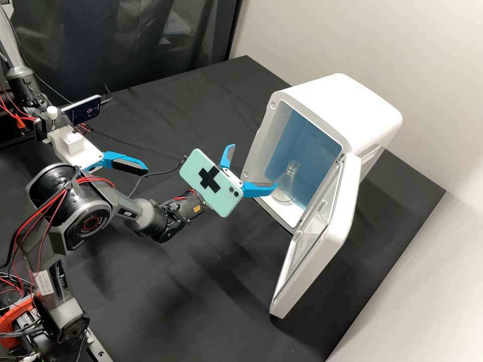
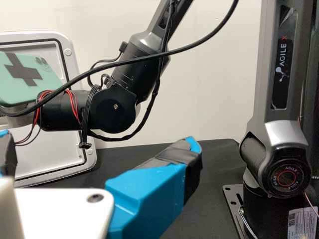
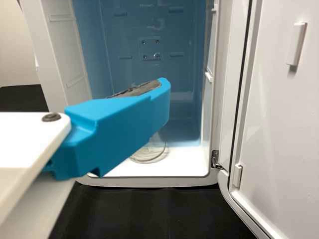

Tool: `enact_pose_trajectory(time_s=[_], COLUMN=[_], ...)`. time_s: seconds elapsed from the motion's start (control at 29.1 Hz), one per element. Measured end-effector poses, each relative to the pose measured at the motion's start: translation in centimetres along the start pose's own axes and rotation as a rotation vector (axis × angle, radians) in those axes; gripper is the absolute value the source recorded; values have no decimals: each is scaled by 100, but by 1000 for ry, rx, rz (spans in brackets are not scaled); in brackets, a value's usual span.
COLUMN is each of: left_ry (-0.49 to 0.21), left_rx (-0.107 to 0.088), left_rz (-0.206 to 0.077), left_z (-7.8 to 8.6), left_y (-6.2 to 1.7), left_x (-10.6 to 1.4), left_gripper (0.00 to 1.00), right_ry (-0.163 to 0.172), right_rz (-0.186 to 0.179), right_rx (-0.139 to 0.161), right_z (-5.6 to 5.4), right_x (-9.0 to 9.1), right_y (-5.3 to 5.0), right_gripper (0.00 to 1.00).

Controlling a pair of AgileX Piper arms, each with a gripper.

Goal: Take the flask out of the incubator

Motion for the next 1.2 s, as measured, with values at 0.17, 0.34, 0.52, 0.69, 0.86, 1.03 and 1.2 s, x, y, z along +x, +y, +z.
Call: enact_pose_trajectory(time_s=[0.17,0.34,0.52,0.69,0.86,1.03,1.2], left_ry=[0,-2,-30,-56,-32,2,70], left_rx=[0,13,10,2,3,18,31], left_rz=[0,2,-9,-59,-103,-142,-168], left_z=[0,6,76,132,103,5,-175], left_y=[0,4,-25,-190,-322,-417,-485], left_x=[0,4,84,169,274,398,496], left_gripper=[100,100,100,100,100,100,100], right_ry=[0,0,0,0,0,0,0], right_rz=[0,0,0,0,0,0,0], right_rx=[0,0,0,0,0,0,0], right_z=[0,0,0,0,0,0,0], right_x=[0,0,0,0,0,0,0], right_y=[0,0,0,0,0,0,0], right_gripper=[100,100,100,100,100,100,100])
